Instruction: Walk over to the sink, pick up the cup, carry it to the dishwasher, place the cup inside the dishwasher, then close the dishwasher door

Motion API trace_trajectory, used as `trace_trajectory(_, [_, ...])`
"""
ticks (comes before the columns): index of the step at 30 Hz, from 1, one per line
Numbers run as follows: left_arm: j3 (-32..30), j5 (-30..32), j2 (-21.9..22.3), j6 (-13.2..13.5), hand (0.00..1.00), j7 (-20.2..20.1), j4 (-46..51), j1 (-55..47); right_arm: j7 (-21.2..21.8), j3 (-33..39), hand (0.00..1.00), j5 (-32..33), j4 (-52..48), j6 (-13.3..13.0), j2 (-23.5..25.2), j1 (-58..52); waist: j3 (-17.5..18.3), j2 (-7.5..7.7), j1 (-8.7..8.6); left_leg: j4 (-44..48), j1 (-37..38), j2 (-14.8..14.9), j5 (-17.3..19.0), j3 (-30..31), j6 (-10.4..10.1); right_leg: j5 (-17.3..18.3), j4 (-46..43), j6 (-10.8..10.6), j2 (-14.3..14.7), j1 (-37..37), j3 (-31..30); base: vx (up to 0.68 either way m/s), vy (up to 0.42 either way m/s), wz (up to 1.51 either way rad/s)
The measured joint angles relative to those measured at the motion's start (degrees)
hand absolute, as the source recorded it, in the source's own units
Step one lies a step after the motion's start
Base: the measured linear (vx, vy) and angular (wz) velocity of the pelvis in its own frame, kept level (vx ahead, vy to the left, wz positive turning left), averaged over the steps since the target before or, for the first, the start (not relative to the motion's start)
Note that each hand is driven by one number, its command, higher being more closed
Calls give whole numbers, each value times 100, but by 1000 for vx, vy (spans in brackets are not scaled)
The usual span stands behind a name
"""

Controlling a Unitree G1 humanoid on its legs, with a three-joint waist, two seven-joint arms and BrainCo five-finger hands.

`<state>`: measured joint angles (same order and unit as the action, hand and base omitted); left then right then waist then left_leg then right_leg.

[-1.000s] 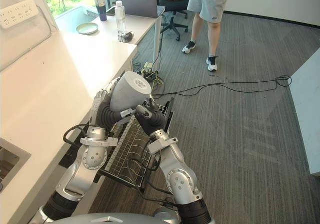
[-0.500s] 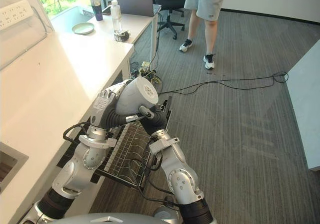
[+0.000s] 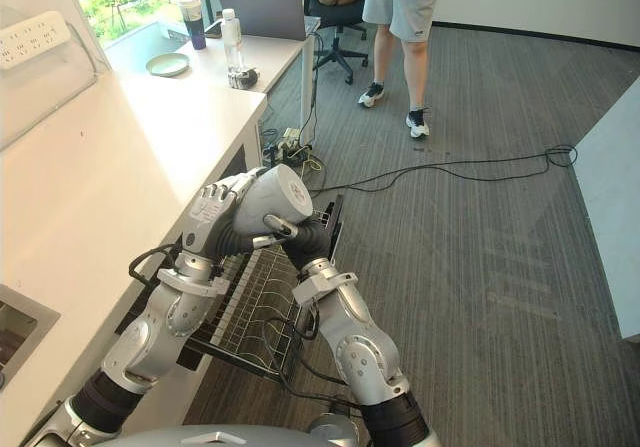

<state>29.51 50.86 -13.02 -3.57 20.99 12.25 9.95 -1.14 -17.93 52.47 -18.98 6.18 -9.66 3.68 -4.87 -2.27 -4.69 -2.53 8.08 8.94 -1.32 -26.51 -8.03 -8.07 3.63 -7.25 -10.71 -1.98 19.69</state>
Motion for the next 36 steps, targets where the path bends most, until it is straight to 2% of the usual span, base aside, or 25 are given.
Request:
trace_trajectory(5, [6, 0, -59, -39, 100, 24, 16, 31, -280, -260, 100, -6, 0, -441, 1, 36, 19, -28, 100, 42, -17, 9, 1, 16, 1, -13, 0, 9, -2, 2, 2, 0, 0, 0])
trace_trajectory(7, [22, 0, -126, -54, 100, 121, 56, -38, -431, -460, 100, 0, 0, -717, 2, 46, 87, -83, 120, 45, -62, 9, 0, 36, 1, -13, 0, 9, -5, 20, 12, -33, -7, 3])
trace_trajectory(10, [23, -5, -261, -125, 100, 270, 79, -79, -632, -625, 100, 43, 48, -790, 2, 212, 127, -141, 113, 58, -98, 9, -4, 75, 6, -15, -1, 10, -10, 30, 31, -19, -6, 5])
trace_trajectory(11, [20, -5, -307, -202, 0, 336, 83, -72, -704, -702, 100, 166, 142, -871, 2, 347, 138, -158, 121, 57, -102, 12, -12, 95, 8, -15, -3, 10, -9, 24, 44, -29, -9, 7])
trace_trajectory(15, [82, -7, -493, -216, 0, 515, 335, -332, -1003, -880, 100, 331, 245, -1083, 3, 621, 153, -181, 146, 57, -110, 12, -24, 134, 11, -15, -13, 10, -14, 24, 75, -18, -5, 5])
trace_trajectory(18, [88, -10, -496, -216, 0, 617, 317, -440, -1219, -1004, 100, 131, 245, -1159, 14, 625, 155, -184, 173, 62, -110, 9, -28, 153, 14, -15, -17, 10, -21, 28, 92, -6, 0, 2])
trace_trajectory(29, [142, -28, -492, -216, 0, 643, 303, -513, -1573, -1062, 100, -191, 245, -1304, 66, 627, 164, -232, 163, 62, -109, 7, -31, 155, 13, -14, -23, 11, -23, 24, 92, 0, 0, 0])
trace_trajectory(34, [143, -198, -471, -216, 0, 643, 430, -529, -1644, -878, 100, -1329, 244, -1327, 243, 631, 156, -273, 141, 61, -106, 6, -35, 163, 15, -14, -24, 11, -24, 15, 99, 0, 0, 0])
trace_trajectory(36, [140, -351, -406, -216, 0, 681, 474, -567, -1634, -751, 100, -1982, 243, -1210, 250, 730, 155, -276, 128, 60, -106, 5, -35, 163, 15, -14, -23, 11, -25, 5, 99, 0, 0, 0])
